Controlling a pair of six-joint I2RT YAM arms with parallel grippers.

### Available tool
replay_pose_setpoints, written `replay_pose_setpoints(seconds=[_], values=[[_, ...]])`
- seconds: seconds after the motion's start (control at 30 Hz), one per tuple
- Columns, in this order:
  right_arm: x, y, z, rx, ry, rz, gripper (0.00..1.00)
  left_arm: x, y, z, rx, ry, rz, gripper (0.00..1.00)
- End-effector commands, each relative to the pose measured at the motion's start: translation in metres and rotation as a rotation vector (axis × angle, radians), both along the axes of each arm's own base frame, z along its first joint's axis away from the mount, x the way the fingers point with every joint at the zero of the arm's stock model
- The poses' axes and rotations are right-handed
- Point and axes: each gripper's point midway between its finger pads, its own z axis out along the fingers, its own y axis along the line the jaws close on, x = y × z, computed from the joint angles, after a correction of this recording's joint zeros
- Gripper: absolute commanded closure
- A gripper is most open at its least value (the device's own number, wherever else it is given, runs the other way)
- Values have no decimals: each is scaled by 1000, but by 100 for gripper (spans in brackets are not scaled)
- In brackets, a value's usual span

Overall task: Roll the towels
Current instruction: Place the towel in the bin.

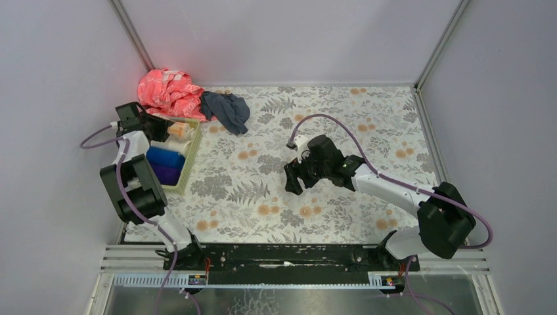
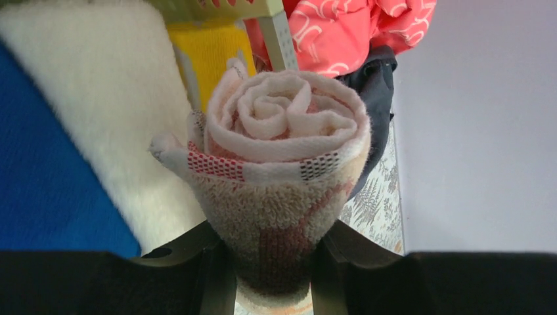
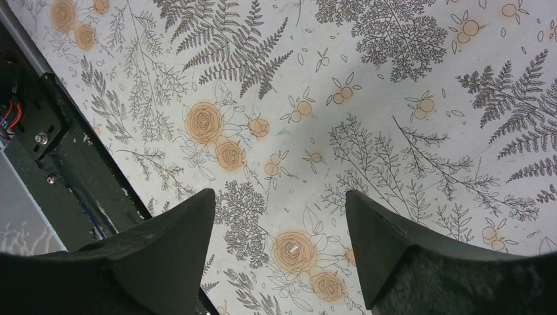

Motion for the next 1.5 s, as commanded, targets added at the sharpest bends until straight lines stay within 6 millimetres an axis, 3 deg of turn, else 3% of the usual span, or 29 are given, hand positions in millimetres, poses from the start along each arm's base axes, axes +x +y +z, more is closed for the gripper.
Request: replay_pose_setpoints(seconds=[0.0, 0.13, 0.37, 0.57, 0.77, 0.9, 1.13, 1.47], values=[[8, -4, 13, 8, -68, -7, 21, 39, 12, 17, -55, -156, -65, 71], [10, -3, 11, -2, -61, -5, 21, 46, 17, -4, -86, -133, -50, 71], [11, -3, 7, -21, -51, -5, 21, 10, 35, -61, -2, 98, 25, 69], [13, -6, 3, -41, -56, -12, 21, -5, 45, -68, 56, 165, 44, 68], [14, -6, 1, -45, -57, -13, 21, -24, 52, -102, 70, 319, 64, 65], [14, -6, 1, -45, -61, -16, 21, -25, 57, -115, 81, 387, 66, 59], [16, -6, 7, -40, -76, -19, 21, -17, 54, -103, 93, 381, 54, 40], [15, -8, 17, -23, -92, -23, 21, -16, 64, -53, 148, 333, 110, 28]])
